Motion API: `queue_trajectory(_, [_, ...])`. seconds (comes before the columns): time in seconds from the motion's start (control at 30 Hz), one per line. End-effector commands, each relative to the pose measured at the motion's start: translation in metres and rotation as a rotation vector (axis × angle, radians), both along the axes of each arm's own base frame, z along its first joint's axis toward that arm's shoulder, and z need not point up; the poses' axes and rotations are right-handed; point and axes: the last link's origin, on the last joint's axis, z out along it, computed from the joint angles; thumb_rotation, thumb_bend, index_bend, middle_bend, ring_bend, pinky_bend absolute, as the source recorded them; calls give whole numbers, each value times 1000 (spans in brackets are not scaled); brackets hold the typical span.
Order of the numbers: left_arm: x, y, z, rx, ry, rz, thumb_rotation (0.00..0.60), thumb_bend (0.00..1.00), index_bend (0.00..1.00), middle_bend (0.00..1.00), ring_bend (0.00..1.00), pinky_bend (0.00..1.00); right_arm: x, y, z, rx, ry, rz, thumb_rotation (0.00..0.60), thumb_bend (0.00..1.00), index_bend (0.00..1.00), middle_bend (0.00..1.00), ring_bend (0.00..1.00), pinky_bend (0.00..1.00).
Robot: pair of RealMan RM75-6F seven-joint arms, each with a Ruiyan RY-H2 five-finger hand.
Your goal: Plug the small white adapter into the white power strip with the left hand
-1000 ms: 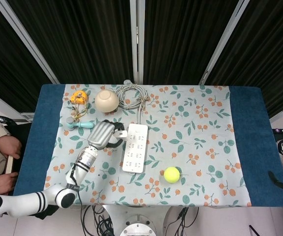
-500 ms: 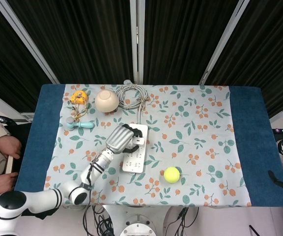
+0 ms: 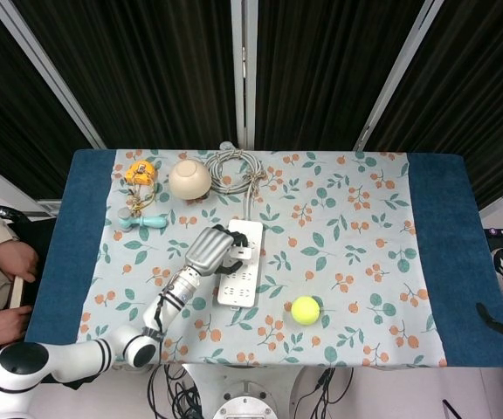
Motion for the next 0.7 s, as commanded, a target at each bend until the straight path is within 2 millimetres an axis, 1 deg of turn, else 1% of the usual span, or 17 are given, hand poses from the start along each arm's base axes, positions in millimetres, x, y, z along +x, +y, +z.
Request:
queue_trajectory(0.03, [0,0,0,-3,2,2,600,472,640,679,501,377,0,0,0,-1,-1,1,600,154,1,160,0,70])
queue_trajectory(0.7, [-2,2,-4,-11,7,7,600,471,640,677,501,377,0,-1,0,-3,0,-6,600,155,1,162,0,70])
